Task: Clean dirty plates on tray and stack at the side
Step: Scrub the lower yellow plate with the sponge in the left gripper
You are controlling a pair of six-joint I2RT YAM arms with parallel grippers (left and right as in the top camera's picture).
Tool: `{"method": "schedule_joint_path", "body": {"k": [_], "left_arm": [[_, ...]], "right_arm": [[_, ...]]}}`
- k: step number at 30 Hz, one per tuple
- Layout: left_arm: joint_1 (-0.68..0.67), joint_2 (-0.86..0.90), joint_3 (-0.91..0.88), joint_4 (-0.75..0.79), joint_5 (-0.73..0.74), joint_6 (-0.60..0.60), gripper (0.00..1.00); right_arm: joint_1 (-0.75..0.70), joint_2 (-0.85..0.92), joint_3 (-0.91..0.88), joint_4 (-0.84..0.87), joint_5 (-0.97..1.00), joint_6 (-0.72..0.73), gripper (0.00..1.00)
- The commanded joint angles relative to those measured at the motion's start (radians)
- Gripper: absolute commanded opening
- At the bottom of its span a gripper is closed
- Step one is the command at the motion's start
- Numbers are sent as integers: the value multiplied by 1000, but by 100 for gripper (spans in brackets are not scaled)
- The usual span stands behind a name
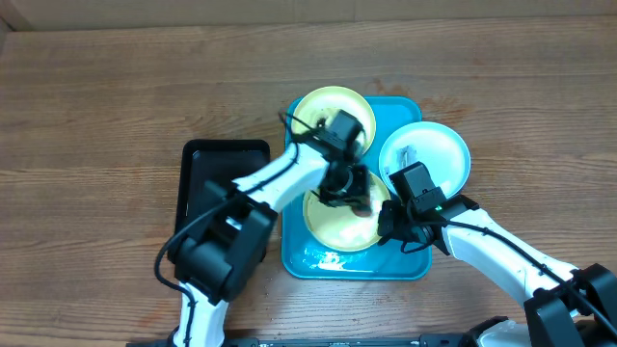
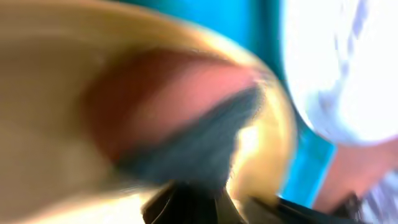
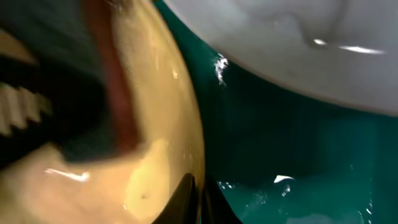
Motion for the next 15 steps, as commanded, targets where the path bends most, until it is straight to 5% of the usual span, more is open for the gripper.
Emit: {"method": "schedule_joint_path", "body": {"k": [1, 10, 15], "left_arm": [[-72, 31, -21, 5, 121, 27, 4], [-8, 31, -21, -163, -12, -60, 4], [72, 21, -19, -332, -235, -60, 4]], "right_arm": [[11, 2, -3, -6, -49, -72, 4], [11, 2, -3, -6, -48, -72, 4], [11, 2, -3, -6, -46, -72, 4]]}}
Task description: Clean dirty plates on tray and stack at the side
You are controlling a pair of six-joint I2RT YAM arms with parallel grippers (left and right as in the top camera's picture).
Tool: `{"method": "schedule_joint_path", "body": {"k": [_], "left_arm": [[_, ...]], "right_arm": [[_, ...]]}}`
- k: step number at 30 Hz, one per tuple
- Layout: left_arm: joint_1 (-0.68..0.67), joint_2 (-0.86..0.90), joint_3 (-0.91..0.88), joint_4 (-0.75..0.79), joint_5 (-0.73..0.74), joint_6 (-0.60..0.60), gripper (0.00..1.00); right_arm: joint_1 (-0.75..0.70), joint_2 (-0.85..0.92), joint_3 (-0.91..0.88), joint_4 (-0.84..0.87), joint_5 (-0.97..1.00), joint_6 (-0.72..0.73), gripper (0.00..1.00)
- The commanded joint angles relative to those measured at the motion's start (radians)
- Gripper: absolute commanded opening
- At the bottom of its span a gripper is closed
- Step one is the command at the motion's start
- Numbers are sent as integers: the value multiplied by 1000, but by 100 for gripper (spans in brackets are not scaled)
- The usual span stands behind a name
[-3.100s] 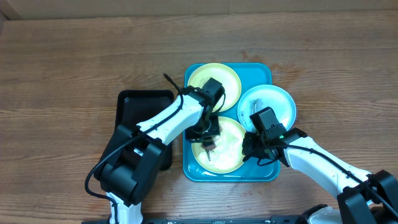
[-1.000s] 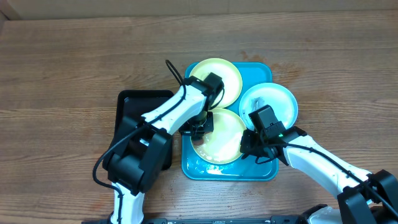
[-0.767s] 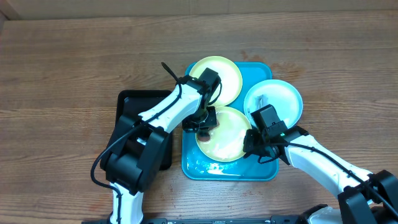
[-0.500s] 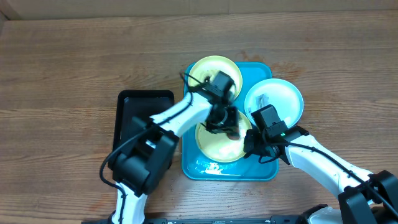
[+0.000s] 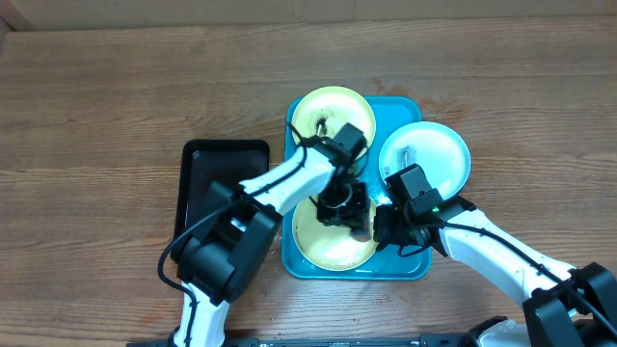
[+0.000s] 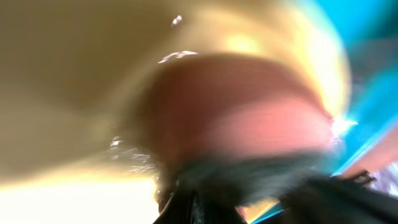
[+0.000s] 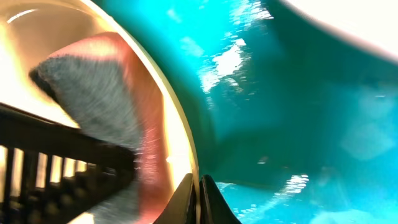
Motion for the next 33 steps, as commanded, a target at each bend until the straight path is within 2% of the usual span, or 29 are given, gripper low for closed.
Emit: {"method": "schedule_joint_path", "body": {"k": [1, 11, 17, 21, 23, 29, 30, 33], "left_arm": [[73, 14, -23, -108, -301, -18, 4], [74, 14, -20, -311, -776, -12, 4], [67, 5, -19, -424, -984, -142, 4], [67, -41, -19, -418, -945, -140, 4], [67, -80, -19, -381, -887, -100, 5], [102, -257, -19, -255, -614, 54, 4], [138, -327, -19, -246, -533, 80, 4], [222, -417, -19, -256, -449, 127, 4]], "right_arm": [[-5, -2, -2, 0, 21, -13, 4], [-5, -2, -2, 1, 25, 10, 4], [-5, -2, -2, 0, 40, 32, 4], [-5, -2, -2, 0, 40, 32, 4], [-5, -2, -2, 0, 40, 33, 4], [-5, -2, -2, -4, 40, 32, 4], [-5, -2, -2, -5, 40, 32, 4], [-5, -2, -2, -8, 40, 32, 4]]}}
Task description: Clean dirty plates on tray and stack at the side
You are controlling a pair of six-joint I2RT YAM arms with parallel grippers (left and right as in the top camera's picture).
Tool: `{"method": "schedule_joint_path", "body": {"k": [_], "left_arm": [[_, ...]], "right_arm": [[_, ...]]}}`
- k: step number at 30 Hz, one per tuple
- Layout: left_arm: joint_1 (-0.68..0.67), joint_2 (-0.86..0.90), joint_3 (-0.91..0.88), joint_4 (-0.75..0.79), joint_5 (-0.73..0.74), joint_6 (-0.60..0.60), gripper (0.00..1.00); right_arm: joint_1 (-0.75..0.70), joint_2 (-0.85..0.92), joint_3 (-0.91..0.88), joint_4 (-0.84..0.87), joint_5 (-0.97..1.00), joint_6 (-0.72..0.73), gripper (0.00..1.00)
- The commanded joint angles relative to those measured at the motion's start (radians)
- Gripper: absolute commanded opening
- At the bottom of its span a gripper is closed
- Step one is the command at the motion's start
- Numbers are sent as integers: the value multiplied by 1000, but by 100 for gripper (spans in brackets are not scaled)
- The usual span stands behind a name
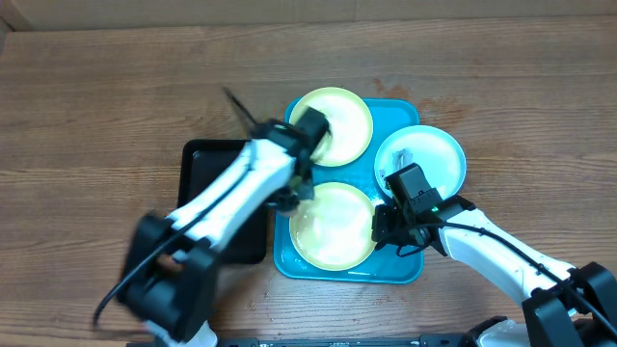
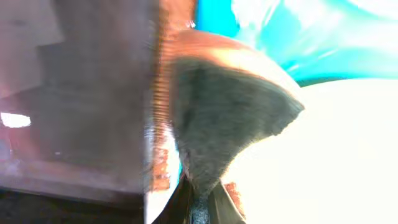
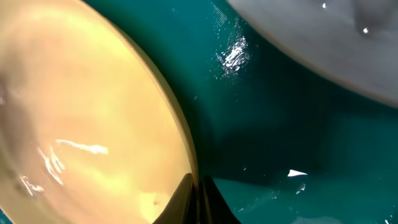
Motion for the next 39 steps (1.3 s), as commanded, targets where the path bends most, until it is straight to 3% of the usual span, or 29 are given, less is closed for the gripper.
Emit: {"method": "schedule_joint_path", "body": {"k": [1, 8, 14, 16, 19, 20, 22, 31, 35, 39], "left_arm": [[128, -157, -2, -21, 131, 102, 4], [346, -196, -55, -89, 134, 225, 4], [438, -195, -287, 90, 135, 238, 6], [454, -195, -349, 154, 145, 239, 16], [468, -195, -362, 164, 198, 250, 63], [473, -198, -354, 160, 225, 270, 70], [486, -207, -325, 133, 251, 289, 76], [571, -362, -89, -67, 278, 333, 78], [623, -452, 42, -132, 332, 332, 81], [687, -541, 194, -202, 430, 332, 99]], "right_arm": [[-6, -4, -6, -5, 55, 0, 4], [-6, -4, -6, 3, 63, 0, 4], [-6, -4, -6, 3, 61, 0, 4], [-6, -5, -5, 3, 61, 0, 4], [-6, -5, 9, -15, 61, 0, 4], [-6, -6, 27, -37, 63, -1, 4], [-6, -12, 75, -93, 87, -9, 4], [74, -33, 426, -346, 265, -160, 4], [165, -32, 537, -311, 374, -218, 4], [298, -19, 551, -124, 468, -219, 4]]}}
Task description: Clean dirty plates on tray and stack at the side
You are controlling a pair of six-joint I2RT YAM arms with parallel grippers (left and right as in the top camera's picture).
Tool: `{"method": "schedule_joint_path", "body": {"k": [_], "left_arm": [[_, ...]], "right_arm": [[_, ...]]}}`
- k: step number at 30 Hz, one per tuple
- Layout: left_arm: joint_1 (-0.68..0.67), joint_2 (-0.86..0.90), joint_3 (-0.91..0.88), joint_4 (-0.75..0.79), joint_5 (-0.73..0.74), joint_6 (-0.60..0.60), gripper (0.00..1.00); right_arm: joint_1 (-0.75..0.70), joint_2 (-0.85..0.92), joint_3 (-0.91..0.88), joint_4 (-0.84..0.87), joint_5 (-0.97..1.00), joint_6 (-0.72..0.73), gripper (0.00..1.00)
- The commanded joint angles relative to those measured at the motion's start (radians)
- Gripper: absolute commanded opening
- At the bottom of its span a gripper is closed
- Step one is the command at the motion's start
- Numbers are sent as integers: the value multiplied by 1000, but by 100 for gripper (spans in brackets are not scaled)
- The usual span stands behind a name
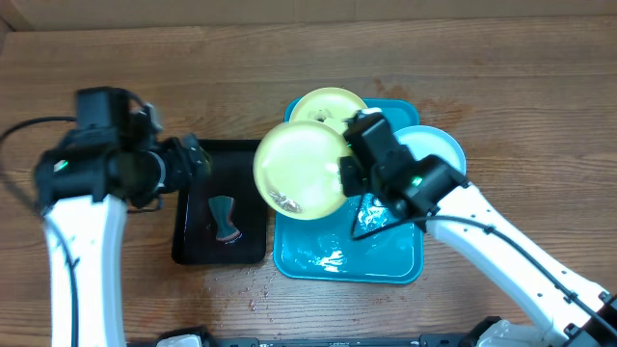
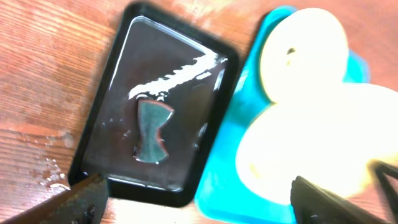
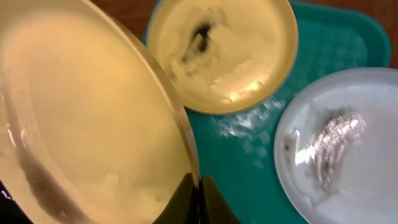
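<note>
My right gripper (image 3: 196, 186) is shut on the rim of a pale yellow plate (image 1: 301, 171), holding it tilted above the left part of the blue tray (image 1: 386, 255). The plate fills the left of the right wrist view (image 3: 93, 124), with some specks near its lower edge. A second yellow plate (image 1: 333, 104) with dark dirt (image 3: 224, 50) lies at the tray's far end. A white plate (image 3: 342, 143) with grey smears lies on the tray's right. The sponge (image 1: 224, 217) lies in the black tray (image 2: 106, 143). My left gripper (image 1: 188, 159) is open above that tray's far left corner.
The black tray (image 1: 193, 251) stands directly left of the blue tray, with water in it. Wet patches lie on the wooden table (image 1: 116, 58) in front of both trays. The blue tray's floor (image 3: 249, 143) is wet.
The sponge has left my left gripper and lies in the black tray; that gripper is open and farther left. My right gripper has raised the near yellow plate off the blue tray.
My left gripper pressed the sponge on the near yellow plate while my right gripper gripped its rim. The sponge then sat at another spot on that plate, later at its left edge by the black tray. Now it lies in that tray and the plate is lifted.
</note>
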Motion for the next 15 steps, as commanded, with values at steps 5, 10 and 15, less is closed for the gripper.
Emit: {"method": "schedule_joint_path", "body": {"k": [5, 10, 15], "left_arm": [[56, -135, 176, -79, 127, 19, 100], [56, -196, 183, -100, 125, 20, 100], [56, -204, 183, -114, 122, 20, 100]], "right_arm": [[208, 80, 24, 260, 222, -30, 4], [304, 193, 24, 361, 475, -35, 4], [407, 183, 24, 426, 658, -148, 4]]}}
